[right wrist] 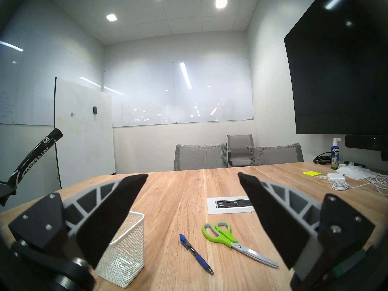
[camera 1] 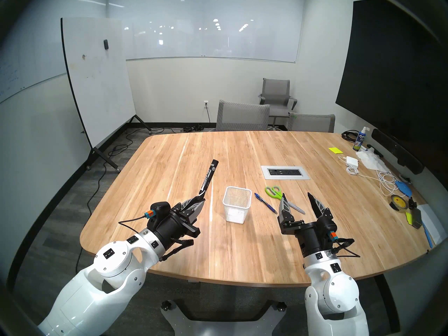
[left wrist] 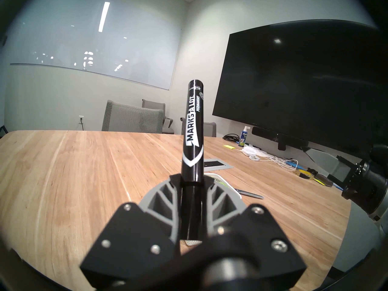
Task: Place the pen, the marker, and the scissors into the pen holder
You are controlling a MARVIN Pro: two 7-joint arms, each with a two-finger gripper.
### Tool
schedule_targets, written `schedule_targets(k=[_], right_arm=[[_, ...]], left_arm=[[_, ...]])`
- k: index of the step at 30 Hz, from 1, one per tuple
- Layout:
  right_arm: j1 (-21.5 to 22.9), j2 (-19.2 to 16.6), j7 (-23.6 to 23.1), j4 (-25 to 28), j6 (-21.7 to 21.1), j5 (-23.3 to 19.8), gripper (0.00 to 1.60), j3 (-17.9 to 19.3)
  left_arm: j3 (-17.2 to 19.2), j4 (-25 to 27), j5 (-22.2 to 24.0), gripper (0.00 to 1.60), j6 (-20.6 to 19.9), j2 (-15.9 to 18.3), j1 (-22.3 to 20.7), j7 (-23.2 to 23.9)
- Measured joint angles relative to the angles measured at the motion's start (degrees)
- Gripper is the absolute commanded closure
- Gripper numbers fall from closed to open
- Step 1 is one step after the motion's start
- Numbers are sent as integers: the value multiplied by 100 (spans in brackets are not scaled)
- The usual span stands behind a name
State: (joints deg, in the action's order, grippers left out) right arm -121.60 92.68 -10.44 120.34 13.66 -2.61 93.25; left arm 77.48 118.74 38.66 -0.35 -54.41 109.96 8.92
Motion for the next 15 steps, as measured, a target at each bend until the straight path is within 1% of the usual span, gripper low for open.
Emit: schedule_targets(k=[15], right_arm=[[97, -244, -268, -146, 420, 246, 0, 112]], left_arm=[[-73, 21, -4, 160, 1, -4, 56, 8]])
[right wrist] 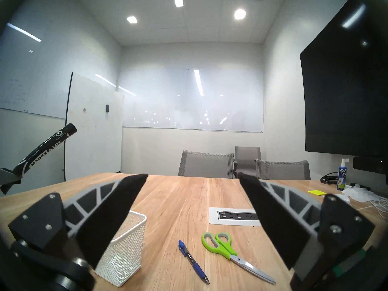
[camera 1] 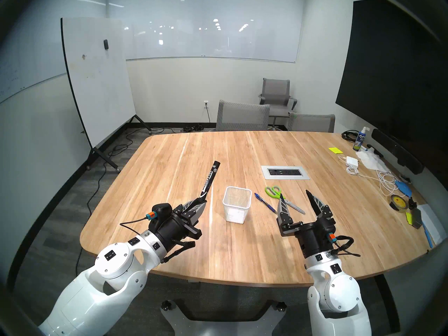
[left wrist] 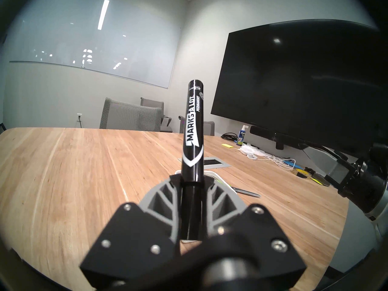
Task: Place the pen, the marker, and the scissors into the pen holder
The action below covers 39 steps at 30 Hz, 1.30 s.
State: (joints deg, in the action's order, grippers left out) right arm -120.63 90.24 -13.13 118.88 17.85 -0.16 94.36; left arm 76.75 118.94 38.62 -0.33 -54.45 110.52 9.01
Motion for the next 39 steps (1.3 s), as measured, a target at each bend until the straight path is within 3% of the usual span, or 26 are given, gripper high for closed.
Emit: schedule_targets(k=[6, 22, 39], right_arm=[[63, -127, -185, -54, 100, -2, 0, 57], [270, -469, -839, -169, -86, -543, 0, 197], [417, -668, -1180, -242, -21, -606, 0, 269]], left_arm=[[-24, 22, -11, 160, -3, -1, 34, 1], [-380, 104, -137, 160, -257, -75, -124, -125], [-733, -6, -302, 160, -548, -277, -531, -311]])
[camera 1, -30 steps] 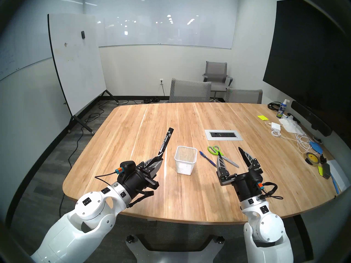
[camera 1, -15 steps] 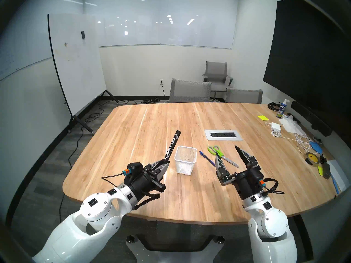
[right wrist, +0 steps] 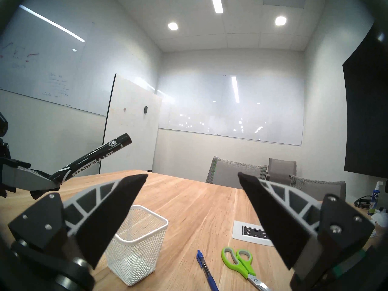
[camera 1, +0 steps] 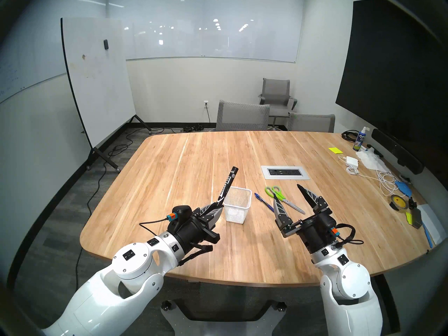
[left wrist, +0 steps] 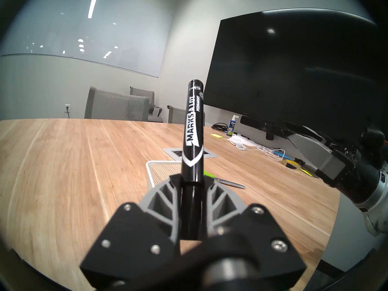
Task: Place the pen, the marker, and the scissors into the pen holder
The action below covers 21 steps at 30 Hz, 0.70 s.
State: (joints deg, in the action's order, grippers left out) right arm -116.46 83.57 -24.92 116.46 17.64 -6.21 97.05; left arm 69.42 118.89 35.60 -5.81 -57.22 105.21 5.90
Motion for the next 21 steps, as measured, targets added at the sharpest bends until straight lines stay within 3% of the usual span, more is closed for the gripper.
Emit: schedule_targets(k=[17, 21], right_arm=[[38, 2, -106, -12, -41, -92, 0, 20], [44, 6, -157, -11, -216, -195, 0, 29]], left_arm=[[-95, -8, 152, 160, -26, -93, -198, 17], [-135, 21, 152, 160, -54, -93, -210, 12]])
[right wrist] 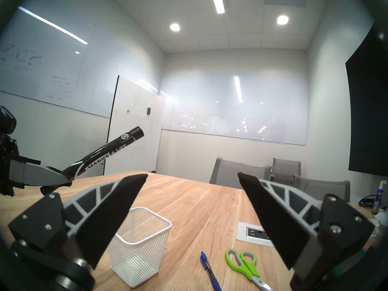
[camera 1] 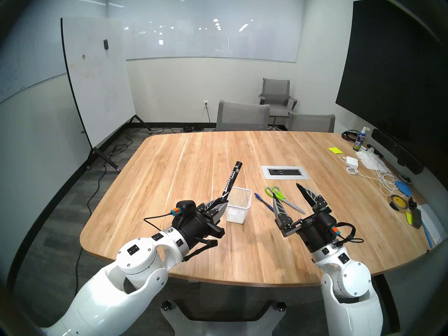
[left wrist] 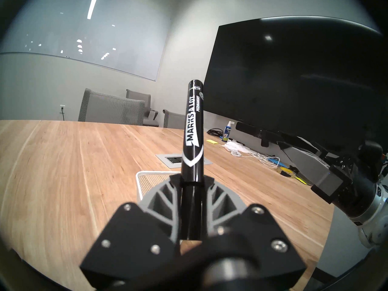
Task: Place the pen, the marker, and the scissors into the pen holder
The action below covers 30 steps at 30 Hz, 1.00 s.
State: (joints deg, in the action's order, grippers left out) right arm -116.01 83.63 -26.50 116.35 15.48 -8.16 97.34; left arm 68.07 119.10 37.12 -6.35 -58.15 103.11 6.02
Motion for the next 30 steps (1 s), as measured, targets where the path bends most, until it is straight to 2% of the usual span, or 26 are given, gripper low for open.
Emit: schedule_targets(k=[4, 10, 22, 25, 30], right_arm=[[12, 3, -73, 3, -295, -175, 0, 16], [30, -11, -135, 26, -511, -221, 0, 43], [78, -170, -264, 152, -604, 117, 0, 86], [22, -204, -288, 258, -505, 64, 0, 205], [-282, -306, -261, 338, -376, -67, 0, 647]], left_arm=[[-30, 12, -14, 160, -25, 0, -7, -20], [-65, 18, -55, 160, -32, 1, -15, -34], [-103, 10, -98, 160, -23, 0, -20, -25], [-107, -6, -103, 160, -23, 0, -22, -22], [-118, -42, -115, 160, -25, 0, -28, -18]])
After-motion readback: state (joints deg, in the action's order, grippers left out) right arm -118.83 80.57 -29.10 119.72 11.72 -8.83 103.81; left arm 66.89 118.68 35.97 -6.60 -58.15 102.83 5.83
